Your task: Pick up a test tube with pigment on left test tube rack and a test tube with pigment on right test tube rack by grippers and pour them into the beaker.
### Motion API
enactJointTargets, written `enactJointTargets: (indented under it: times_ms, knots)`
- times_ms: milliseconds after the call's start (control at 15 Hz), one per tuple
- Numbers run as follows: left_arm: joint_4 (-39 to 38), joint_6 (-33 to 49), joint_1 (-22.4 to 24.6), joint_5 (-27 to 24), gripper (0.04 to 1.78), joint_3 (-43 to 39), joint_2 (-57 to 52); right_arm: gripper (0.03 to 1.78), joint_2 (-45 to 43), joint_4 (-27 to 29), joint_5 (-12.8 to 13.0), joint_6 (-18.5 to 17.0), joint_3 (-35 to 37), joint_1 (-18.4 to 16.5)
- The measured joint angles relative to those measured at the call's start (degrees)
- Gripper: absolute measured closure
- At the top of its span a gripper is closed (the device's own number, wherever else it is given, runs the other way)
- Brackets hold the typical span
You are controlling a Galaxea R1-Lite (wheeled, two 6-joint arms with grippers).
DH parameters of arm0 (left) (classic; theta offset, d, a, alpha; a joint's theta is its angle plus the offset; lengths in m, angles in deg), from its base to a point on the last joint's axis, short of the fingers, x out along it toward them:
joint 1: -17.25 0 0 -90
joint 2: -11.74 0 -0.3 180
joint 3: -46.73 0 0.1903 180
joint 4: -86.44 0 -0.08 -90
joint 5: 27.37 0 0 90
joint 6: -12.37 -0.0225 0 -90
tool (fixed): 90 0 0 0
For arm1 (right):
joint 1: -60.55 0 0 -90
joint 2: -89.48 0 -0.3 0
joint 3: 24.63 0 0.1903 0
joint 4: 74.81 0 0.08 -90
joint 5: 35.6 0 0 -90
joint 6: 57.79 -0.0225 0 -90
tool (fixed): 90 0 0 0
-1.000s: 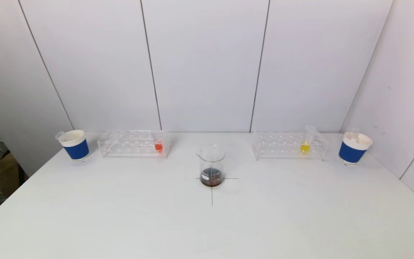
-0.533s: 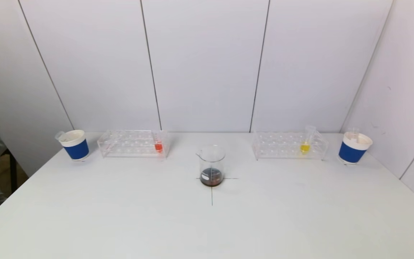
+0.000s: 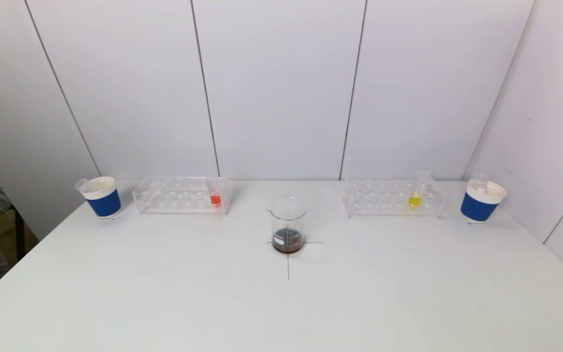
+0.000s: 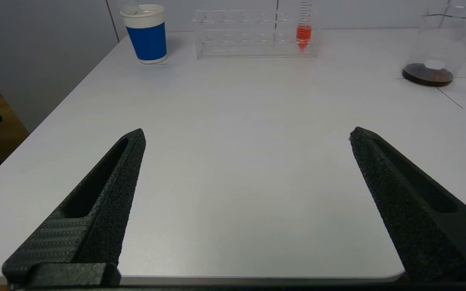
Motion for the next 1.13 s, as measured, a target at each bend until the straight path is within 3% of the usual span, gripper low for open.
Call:
enactJointTargets:
  times_ms: [200,333,1133]
  knots:
    - [0.0,0.0,0.0,0.0,0.06,0.0,0.0,0.04,0.0,0.0,-0.1,1.0,0.0,0.0]
    - [0.0,0.0,0.0,0.0,0.06,0.0,0.0,0.04,0.0,0.0,0.0,-0.9,0.0,0.0]
    - [0.0,0.0,0.0,0.0,0.06,0.0,0.0,0.04,0.0,0.0,0.0,-1.2,0.0,0.0]
